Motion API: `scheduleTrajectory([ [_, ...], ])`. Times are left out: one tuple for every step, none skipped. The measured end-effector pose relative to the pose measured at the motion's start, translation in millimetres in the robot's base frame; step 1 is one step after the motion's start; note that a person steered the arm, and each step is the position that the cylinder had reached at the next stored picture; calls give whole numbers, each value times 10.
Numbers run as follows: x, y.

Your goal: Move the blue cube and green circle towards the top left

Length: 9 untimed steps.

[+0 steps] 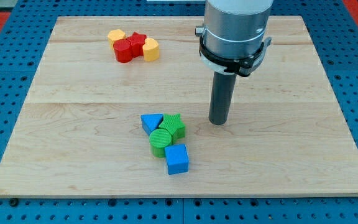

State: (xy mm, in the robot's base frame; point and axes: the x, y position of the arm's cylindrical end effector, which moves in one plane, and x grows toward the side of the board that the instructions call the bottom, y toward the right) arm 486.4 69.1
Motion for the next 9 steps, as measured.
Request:
scheduleTrajectory([
  [284,552],
  [884,816],
  [1312,219],
  [1272,-509],
  [751,-590],
  [644,-1164],
  [603,-1502],
  [224,-1836],
  [128,-2306],
])
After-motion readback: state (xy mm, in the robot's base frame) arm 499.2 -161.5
